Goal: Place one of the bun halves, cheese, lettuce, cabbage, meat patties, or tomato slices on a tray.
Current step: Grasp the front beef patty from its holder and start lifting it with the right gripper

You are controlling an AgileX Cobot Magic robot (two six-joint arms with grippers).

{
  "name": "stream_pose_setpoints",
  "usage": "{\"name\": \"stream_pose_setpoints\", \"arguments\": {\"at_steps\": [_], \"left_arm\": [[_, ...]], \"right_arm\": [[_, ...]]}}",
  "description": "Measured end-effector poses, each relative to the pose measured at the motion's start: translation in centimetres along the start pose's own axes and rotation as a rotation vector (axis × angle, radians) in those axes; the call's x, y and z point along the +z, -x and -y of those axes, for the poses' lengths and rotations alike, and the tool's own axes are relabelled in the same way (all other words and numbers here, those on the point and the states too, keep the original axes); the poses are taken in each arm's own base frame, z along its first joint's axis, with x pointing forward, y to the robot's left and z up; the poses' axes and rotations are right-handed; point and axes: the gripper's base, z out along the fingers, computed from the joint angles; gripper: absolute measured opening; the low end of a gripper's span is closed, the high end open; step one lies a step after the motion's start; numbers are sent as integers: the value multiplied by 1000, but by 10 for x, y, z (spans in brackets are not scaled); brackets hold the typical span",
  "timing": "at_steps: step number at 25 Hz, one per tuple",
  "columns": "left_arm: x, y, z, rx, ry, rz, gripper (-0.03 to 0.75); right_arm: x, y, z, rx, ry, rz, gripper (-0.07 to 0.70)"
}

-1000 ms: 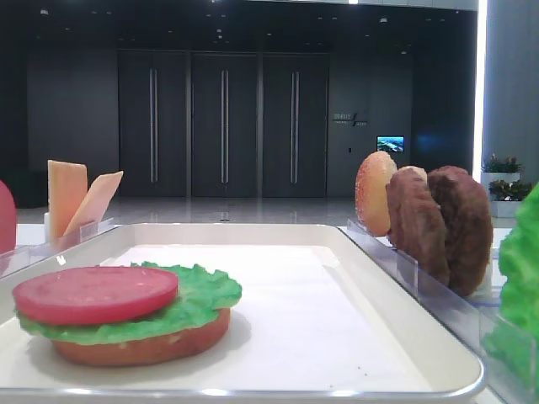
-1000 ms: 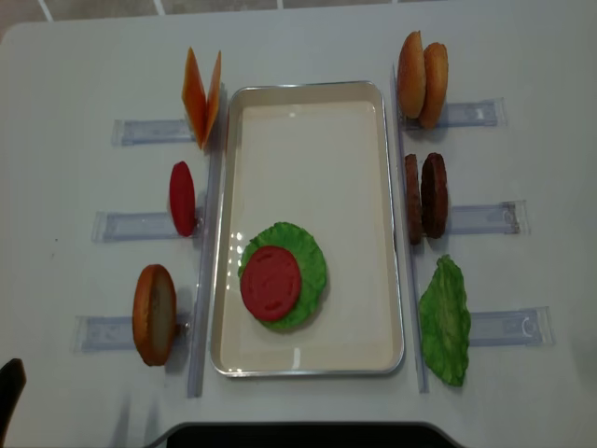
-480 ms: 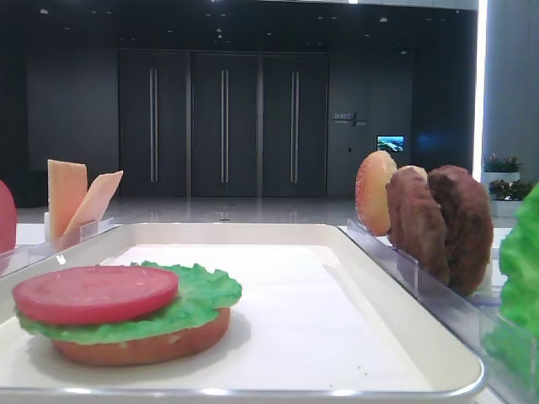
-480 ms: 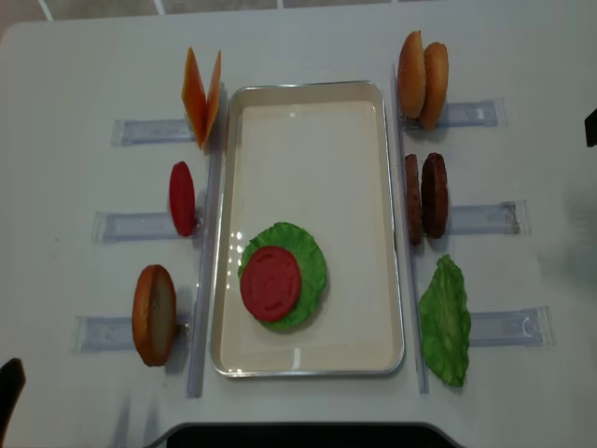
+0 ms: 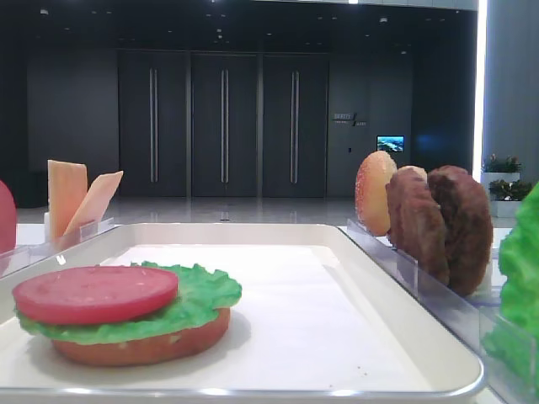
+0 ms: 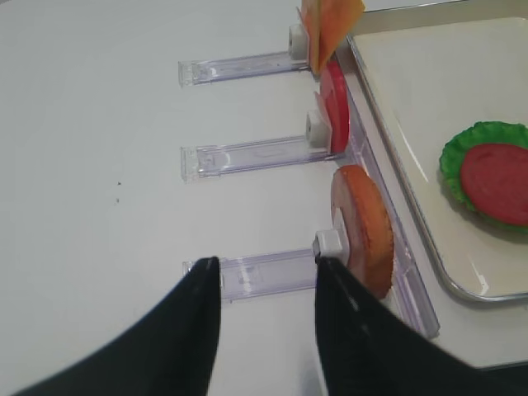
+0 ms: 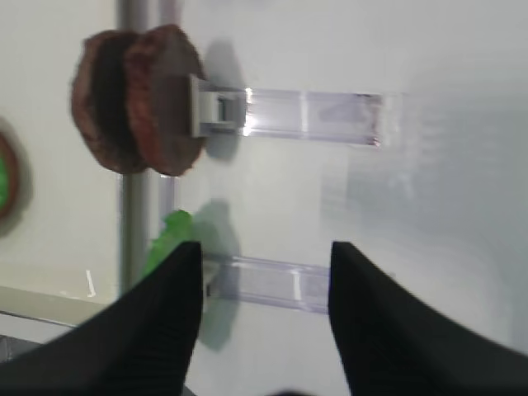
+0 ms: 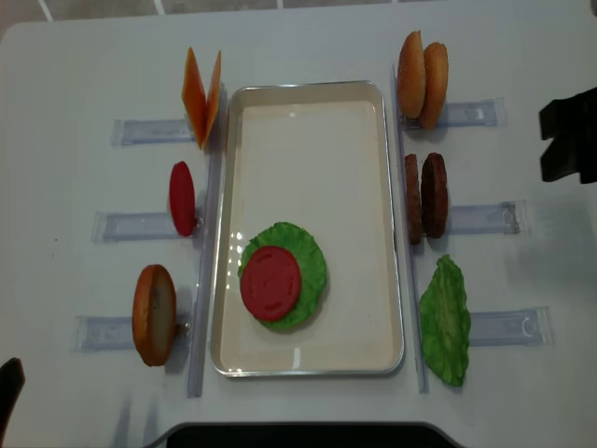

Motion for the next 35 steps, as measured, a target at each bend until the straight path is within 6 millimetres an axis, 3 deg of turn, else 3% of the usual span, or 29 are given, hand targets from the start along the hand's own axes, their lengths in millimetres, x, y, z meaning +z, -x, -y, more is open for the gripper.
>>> {"name": "stream_pose_setpoints", "arguments": {"at_steps": [5,9,16,29,35], "left_arm": [[0,0,0,0,0,0,293],[0,0,0,0,0,0,293],[0,0,0,0,0,0,286],[0,0,0,0,0,0,286],[0,0,0,0,0,0,286]], "right_arm": [[21,13,-56,-67,47,14,350],[42,22,-81,-82,27,-26,350],[74,31,-83,-59,-5,-74,353],[112,40,-84,-22,-4,-112,396],[120,43,-86,-7,10,-116,396]]}}
